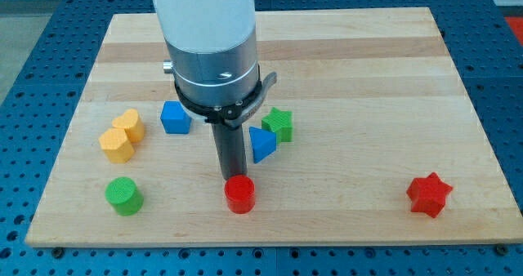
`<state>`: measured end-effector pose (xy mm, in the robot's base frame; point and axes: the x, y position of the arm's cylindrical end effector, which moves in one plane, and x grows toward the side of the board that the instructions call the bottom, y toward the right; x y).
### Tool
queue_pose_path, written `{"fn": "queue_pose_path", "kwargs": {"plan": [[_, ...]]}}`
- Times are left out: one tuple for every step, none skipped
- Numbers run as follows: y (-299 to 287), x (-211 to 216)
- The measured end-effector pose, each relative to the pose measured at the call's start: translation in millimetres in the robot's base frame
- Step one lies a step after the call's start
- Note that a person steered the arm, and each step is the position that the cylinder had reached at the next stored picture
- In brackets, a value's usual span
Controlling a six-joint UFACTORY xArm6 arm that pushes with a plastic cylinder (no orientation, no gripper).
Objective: Push the red circle to bottom center
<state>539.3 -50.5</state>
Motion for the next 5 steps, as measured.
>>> {"fn": "queue_pose_path", "kwargs": {"plan": [[1.5, 2.3], [1.5, 2.3], [-20.4, -1.8], [-50.2, -19.3], [-50.2, -19.3]]}}
